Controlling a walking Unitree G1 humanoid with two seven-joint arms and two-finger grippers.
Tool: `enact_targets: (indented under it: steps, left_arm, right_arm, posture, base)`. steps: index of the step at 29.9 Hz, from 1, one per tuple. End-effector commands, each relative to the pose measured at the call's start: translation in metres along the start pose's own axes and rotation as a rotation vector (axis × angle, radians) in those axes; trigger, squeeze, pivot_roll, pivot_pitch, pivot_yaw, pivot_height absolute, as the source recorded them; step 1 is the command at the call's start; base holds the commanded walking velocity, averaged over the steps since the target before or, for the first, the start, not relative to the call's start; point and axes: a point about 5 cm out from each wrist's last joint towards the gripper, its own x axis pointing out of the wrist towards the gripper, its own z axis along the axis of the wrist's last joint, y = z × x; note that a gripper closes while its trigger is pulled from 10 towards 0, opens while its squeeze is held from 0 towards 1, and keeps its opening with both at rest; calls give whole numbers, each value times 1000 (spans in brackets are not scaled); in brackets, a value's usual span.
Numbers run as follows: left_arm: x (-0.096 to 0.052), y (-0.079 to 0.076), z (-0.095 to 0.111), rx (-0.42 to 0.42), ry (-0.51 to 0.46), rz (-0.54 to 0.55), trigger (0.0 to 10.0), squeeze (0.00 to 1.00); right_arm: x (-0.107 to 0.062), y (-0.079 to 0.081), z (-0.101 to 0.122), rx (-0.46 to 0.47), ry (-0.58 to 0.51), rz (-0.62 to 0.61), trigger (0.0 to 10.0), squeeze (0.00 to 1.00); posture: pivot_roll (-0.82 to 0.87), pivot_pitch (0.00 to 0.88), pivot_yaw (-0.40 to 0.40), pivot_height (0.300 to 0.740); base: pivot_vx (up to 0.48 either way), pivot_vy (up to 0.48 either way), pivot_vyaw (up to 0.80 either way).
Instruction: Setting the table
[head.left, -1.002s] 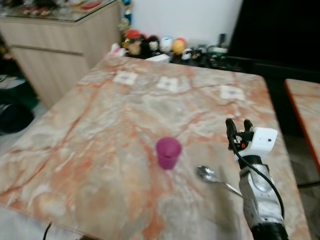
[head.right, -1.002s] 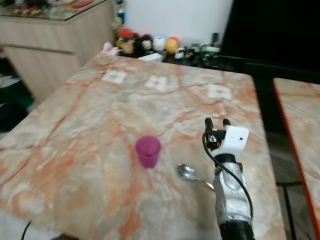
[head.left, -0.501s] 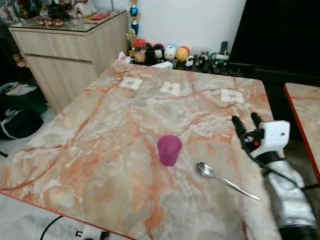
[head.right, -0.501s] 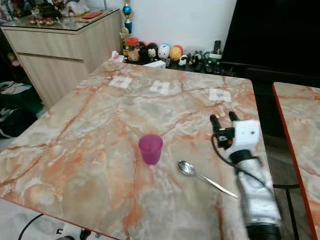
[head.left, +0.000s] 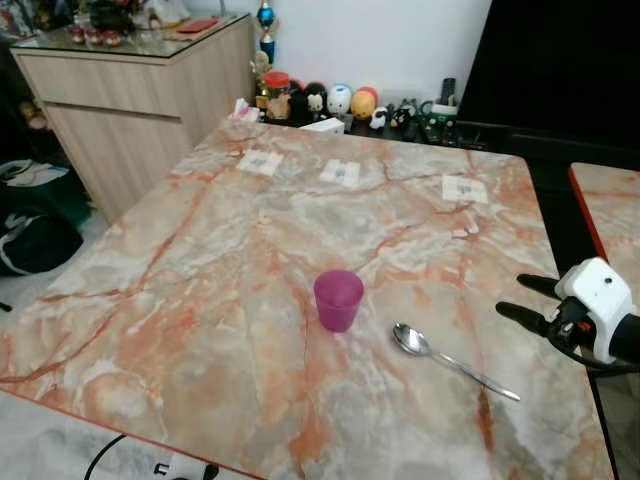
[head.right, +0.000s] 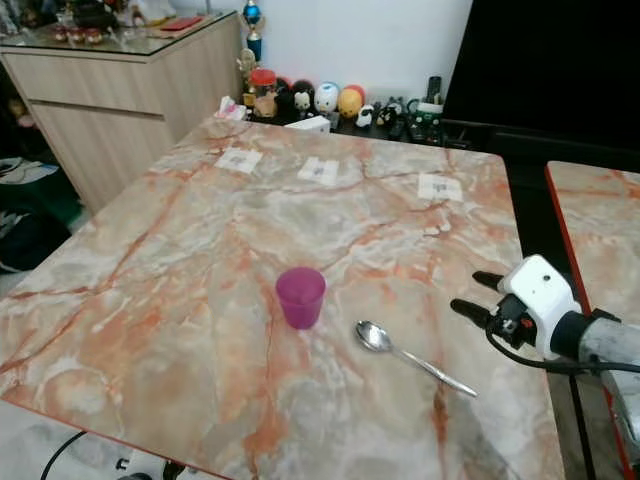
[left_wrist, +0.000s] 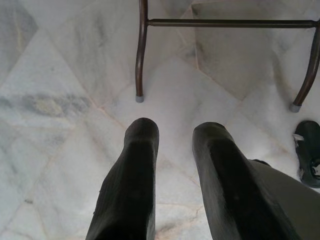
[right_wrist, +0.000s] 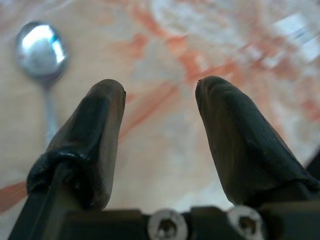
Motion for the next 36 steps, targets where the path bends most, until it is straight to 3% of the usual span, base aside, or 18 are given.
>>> enact_targets:
  steps: [1, 5, 6, 11, 13, 14, 16, 17, 18, 19, 36]
  left_arm:
    - [0, 0, -1, 15, 13, -3, 10000, 0]
    - [0, 1, 0, 20, 8, -2, 10000, 0]
    - [0, 1, 1, 22, 8, -1, 10000, 0]
    - [0, 2, 1, 21, 8, 1, 10000, 0]
    - [0, 2, 1, 22, 9, 0, 10000, 0]
    - [0, 2, 1, 23, 9, 0, 10000, 0]
    - [0, 2, 1, 24, 9, 0, 10000, 0]
    - [0, 2, 0, 24, 9, 0, 10000, 0]
    - [0, 2, 0, 26, 9, 0, 10000, 0]
    - [0, 2, 0, 27, 9, -1, 10000, 0]
    - [-1, 3, -2, 27, 15, 4, 10000, 0]
  right_arm:
    - [7, 8, -4, 28, 15, 51, 10000, 0]
    - [23, 19, -14, 68, 55, 97, 10000, 0]
    - [34, 28, -18, 98, 62, 127, 10000, 0]
    - [48, 35, -22, 100, 74, 161, 10000, 0]
    - [53, 34, -18, 107, 53, 167, 10000, 541]
    - [55, 34, -16, 101, 50, 172, 10000, 894]
    - [56, 34, -15, 91, 50, 179, 10000, 941]
    - [57, 34, -15, 88, 51, 181, 10000, 941]
    - [59, 32, -14, 78, 56, 184, 10000, 188]
    - [60, 31, -14, 69, 61, 185, 10000, 0]
    - [63, 37, -17, 55, 82, 295, 10000, 0]
  posture:
    - [17, 0, -12, 740]
    - [20, 0, -9, 740]
    - [22, 0, -7, 740]
    - [31, 0, -10, 740]
    - [34, 0, -11, 740]
    - [34, 0, -10, 740]
    - [35, 0, -10, 740]
    - [35, 0, -10, 740]
    - [39, 0, -10, 740]
    - [39, 0, -10, 740]
    - [52, 0, -14, 740]
  base:
    - [0, 0, 0]
    - [0, 0, 0]
    - [0, 0, 0]
    - [0, 0, 0]
    - [0, 0, 0]
    - [0, 0, 0]
    - [0, 0, 0]
    - [0, 0, 0]
    - [0, 0, 0]
    - [0, 0, 0]
    - [0, 0, 0]
